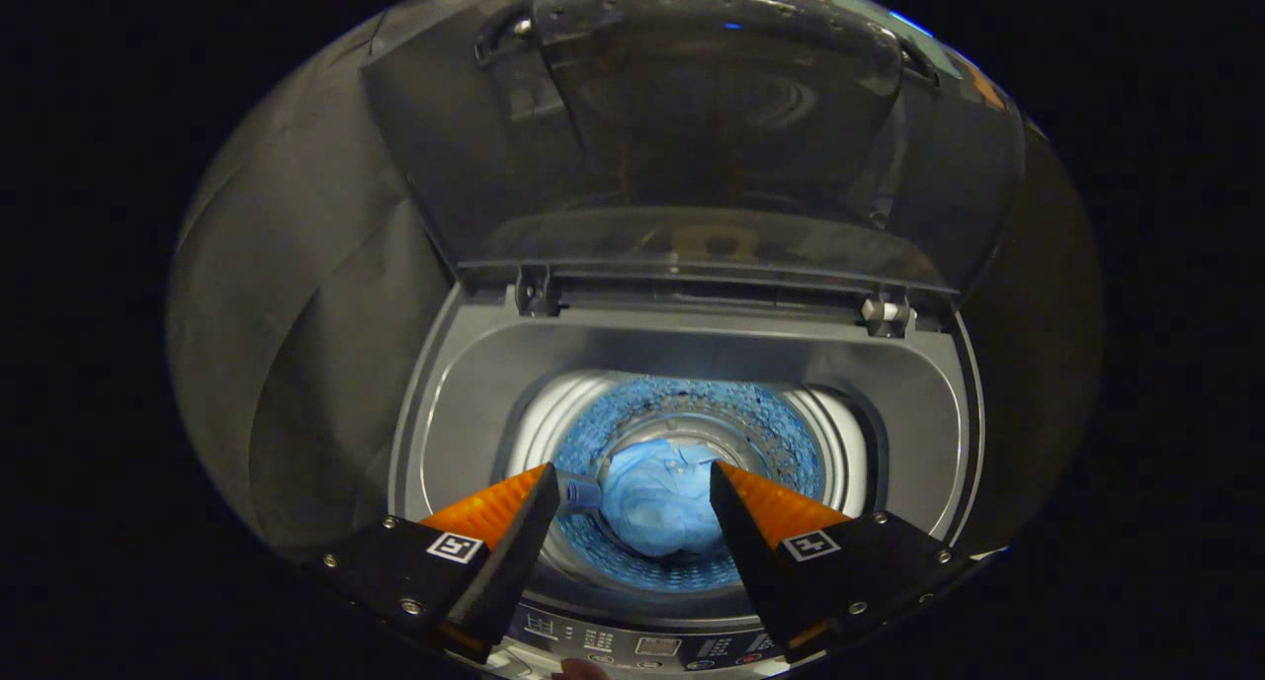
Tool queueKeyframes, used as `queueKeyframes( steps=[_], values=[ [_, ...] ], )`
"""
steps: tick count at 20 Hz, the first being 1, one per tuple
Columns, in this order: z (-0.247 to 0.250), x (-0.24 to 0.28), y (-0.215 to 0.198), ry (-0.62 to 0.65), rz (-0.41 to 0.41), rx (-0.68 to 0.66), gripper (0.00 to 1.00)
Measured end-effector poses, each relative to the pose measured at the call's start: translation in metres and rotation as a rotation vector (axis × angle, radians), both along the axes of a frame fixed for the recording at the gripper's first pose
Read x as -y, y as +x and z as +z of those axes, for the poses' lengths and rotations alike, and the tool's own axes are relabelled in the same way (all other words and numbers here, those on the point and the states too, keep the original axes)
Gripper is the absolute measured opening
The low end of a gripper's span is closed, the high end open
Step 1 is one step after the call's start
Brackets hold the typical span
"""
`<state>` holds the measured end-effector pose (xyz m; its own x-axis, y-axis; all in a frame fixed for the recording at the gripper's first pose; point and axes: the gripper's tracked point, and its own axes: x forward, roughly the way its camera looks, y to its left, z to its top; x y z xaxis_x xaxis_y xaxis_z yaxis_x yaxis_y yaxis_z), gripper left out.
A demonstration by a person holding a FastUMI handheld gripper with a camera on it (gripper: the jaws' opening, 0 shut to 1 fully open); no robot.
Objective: Put the clothes into the washing machine and then close the washing machine lid.
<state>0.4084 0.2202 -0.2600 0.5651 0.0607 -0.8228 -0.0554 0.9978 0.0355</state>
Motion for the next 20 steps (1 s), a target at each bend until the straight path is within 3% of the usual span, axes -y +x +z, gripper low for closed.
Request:
queueKeyframes(
  steps=[9, 13, 20],
  values=[
    [0.046, 0.025, 0.001, -0.026, -0.136, 0.066, 0.94],
    [0.1, 0.02, 0.01, 0.03, -0.201, 0.174, 0.94],
    [0.23, 0.035, 0.027, 0.006, -0.284, 0.393, 0.94]
  ],
)
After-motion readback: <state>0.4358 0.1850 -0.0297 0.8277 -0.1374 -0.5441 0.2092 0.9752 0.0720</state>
